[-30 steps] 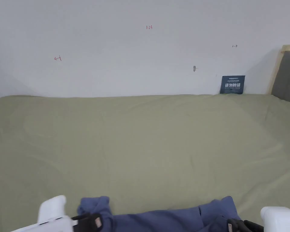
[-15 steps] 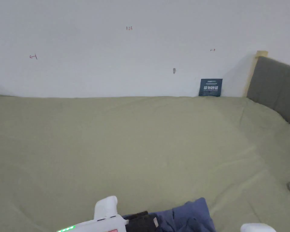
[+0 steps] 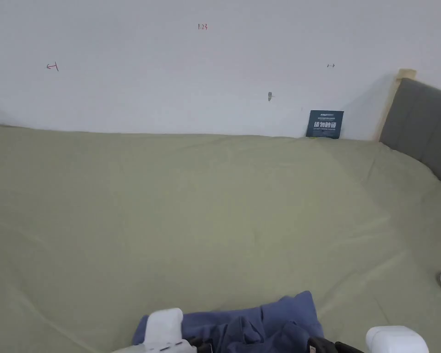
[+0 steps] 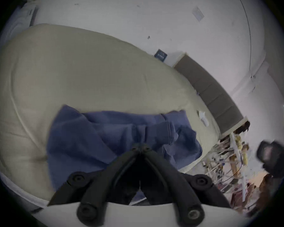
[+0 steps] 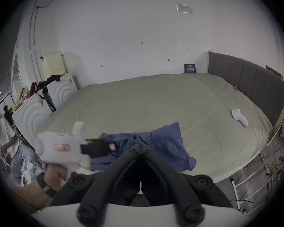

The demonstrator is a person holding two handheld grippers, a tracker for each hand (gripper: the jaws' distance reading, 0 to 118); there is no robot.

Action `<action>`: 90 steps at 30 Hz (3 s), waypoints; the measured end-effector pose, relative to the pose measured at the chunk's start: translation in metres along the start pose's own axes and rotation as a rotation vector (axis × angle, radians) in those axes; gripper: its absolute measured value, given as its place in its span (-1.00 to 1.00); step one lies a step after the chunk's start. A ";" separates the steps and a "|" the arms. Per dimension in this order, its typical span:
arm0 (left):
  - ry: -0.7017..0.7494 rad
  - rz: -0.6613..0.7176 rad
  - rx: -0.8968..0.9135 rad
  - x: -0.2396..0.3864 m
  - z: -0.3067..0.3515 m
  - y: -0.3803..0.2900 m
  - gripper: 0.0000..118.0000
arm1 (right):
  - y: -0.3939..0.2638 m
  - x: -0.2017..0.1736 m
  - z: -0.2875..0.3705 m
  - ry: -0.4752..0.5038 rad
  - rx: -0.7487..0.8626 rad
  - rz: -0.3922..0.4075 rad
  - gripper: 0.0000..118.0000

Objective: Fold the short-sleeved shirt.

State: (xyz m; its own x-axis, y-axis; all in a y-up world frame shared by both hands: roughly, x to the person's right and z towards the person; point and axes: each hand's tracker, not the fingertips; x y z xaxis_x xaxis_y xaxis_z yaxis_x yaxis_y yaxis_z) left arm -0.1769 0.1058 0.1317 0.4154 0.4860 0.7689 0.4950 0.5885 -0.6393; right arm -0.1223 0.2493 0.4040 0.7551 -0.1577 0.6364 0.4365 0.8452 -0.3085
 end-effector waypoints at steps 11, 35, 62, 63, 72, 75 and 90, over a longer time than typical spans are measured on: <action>-0.125 0.101 -0.034 0.034 -0.061 -0.023 -1.00 | 0.010 0.009 0.021 -0.053 0.052 0.032 -0.98; -0.205 0.378 -0.104 -0.141 0.048 -0.030 0.25 | 0.018 -0.011 0.007 0.070 0.058 0.032 -0.98; 0.157 0.370 0.327 -0.169 0.172 0.008 -0.87 | 0.011 -0.022 -0.015 0.077 0.005 0.018 -0.98; 0.230 0.307 0.332 -0.164 0.181 0.013 -0.87 | 0.011 -0.024 -0.017 0.084 0.002 0.017 -0.98; 0.504 -0.215 0.153 -0.049 0.132 0.040 -0.87 | 0.006 -0.033 -0.018 0.128 -0.019 0.030 -0.98; 0.456 -0.339 0.074 -0.006 0.085 0.032 -0.87 | 0.003 -0.026 -0.012 0.110 -0.020 0.019 -0.98; 0.075 -0.211 -0.009 0.030 0.070 0.032 0.29 | 0.000 0.011 0.000 0.027 0.000 -0.043 -0.96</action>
State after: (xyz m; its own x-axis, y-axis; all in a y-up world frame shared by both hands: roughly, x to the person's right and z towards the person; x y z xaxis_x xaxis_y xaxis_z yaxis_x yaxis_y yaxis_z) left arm -0.2014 0.1845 0.1344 0.3571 0.3027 0.8837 0.5840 0.6660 -0.4641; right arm -0.1143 0.2474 0.4109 0.7482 -0.2075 0.6302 0.4692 0.8371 -0.2814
